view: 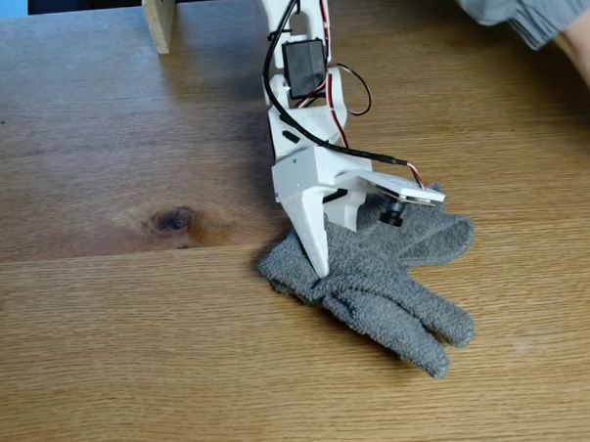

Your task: Clean the area in front of the robot

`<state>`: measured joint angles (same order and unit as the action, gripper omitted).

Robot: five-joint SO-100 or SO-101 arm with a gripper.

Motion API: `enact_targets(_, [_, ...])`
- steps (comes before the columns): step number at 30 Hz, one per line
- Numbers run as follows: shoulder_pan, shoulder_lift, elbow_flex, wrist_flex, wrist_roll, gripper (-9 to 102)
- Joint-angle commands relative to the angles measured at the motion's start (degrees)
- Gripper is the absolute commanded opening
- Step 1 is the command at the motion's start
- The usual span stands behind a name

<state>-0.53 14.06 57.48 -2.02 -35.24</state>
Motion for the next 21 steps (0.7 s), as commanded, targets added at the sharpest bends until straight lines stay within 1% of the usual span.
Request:
enact_targets(1, [9.23,2.81,-1.05,4.31,-1.93,0])
enact_targets(6, [16.79,5.45,-0.79,7.82,-4.31,0])
enact_targets(10, [18.72,6.68,-0.26,8.09,-4.39,0])
enact_targets(14, [14.5,7.47,-0.18,10.02,-1.67,0])
enact_targets(18, [7.03,8.79,-0.09,13.45,2.2,0])
enact_targets(21, [1.23,9.49,-0.09,14.15,4.04,0])
